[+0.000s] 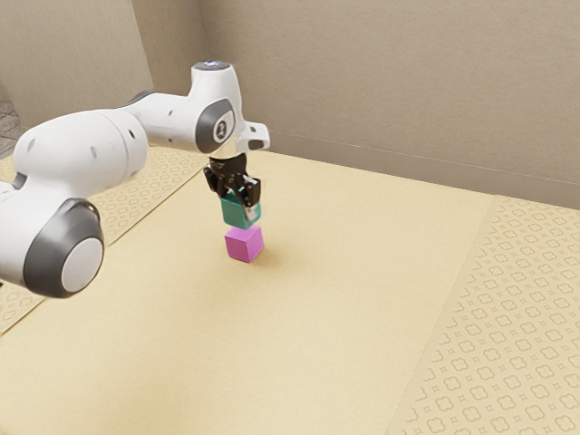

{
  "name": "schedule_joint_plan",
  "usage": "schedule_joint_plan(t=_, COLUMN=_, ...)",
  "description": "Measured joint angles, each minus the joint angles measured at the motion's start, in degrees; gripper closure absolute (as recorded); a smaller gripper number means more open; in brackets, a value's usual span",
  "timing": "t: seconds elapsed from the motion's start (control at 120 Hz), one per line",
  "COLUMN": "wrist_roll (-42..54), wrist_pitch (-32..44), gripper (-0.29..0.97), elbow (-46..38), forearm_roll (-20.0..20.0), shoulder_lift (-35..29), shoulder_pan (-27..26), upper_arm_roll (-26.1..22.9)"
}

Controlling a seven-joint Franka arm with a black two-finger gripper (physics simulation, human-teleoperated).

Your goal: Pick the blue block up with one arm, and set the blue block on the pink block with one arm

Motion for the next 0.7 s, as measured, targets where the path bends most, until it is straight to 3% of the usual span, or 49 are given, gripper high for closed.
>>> schedule_joint_plan(t=0.7, wrist_roll=6.89, wrist_pitch=2.03, gripper=0.37, elbow=-1.42, forearm_roll=-2.27, shoulder_lift=1.56, shoulder_pan=0.92, upper_arm_roll=0.46)
